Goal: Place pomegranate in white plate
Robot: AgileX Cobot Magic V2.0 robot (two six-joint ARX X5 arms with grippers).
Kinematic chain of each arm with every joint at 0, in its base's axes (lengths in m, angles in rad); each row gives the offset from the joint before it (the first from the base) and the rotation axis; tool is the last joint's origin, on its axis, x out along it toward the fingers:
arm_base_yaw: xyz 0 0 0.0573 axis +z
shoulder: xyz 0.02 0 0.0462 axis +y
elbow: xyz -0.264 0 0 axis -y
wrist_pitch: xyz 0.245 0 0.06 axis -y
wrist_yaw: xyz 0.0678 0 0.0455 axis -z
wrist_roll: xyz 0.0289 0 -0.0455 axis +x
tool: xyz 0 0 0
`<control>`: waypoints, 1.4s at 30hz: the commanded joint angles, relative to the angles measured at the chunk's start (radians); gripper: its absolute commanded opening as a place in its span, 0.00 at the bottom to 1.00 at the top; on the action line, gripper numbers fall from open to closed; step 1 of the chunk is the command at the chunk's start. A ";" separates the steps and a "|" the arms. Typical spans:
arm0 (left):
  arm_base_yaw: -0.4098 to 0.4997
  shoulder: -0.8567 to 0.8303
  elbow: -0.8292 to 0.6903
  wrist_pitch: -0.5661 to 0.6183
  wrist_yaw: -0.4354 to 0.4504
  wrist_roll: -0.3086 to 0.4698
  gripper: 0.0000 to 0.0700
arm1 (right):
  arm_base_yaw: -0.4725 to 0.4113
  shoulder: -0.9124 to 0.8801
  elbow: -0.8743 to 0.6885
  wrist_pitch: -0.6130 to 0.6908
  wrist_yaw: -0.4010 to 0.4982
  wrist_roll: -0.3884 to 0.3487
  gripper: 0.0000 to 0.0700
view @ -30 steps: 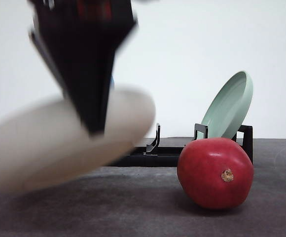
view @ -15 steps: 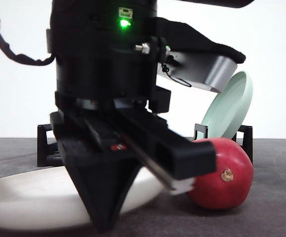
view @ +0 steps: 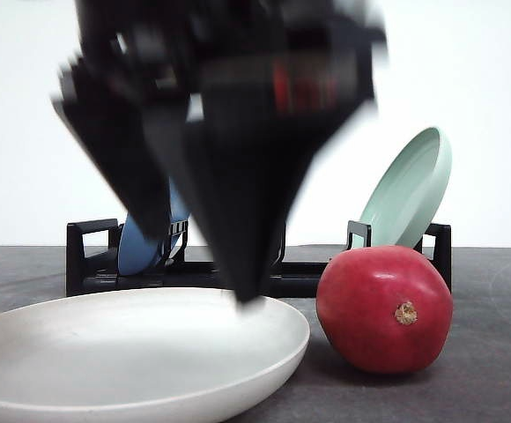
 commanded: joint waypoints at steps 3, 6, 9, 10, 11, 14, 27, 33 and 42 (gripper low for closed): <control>-0.012 -0.112 0.012 -0.018 -0.009 -0.084 0.81 | 0.039 0.046 0.016 -0.019 0.003 -0.008 0.92; -0.012 -0.233 0.011 -0.030 -0.016 -0.109 0.81 | 0.074 0.088 0.016 -0.035 0.033 -0.006 0.92; -0.012 -0.355 0.012 -0.034 -0.015 -0.115 0.81 | 0.103 0.136 0.016 -0.060 0.098 0.007 0.92; -0.012 -0.404 0.012 -0.036 -0.014 -0.114 0.81 | 0.111 0.158 0.016 -0.071 0.118 0.017 0.92; -0.012 -0.446 0.012 -0.036 -0.015 -0.112 0.81 | 0.117 0.177 0.016 -0.079 0.132 0.027 0.92; -0.012 -0.575 0.012 -0.033 -0.015 -0.108 0.79 | 0.136 0.249 0.016 -0.106 0.138 0.061 0.92; -0.012 -0.950 0.011 -0.052 -0.037 -0.097 0.79 | 0.243 0.581 0.016 -0.101 0.319 0.119 1.00; -0.012 -1.006 0.011 -0.123 -0.086 -0.106 0.79 | 0.286 0.718 0.016 -0.038 0.347 0.142 1.00; -0.012 -1.012 0.011 -0.164 -0.090 -0.135 0.79 | 0.335 0.851 0.016 0.008 0.349 0.154 1.00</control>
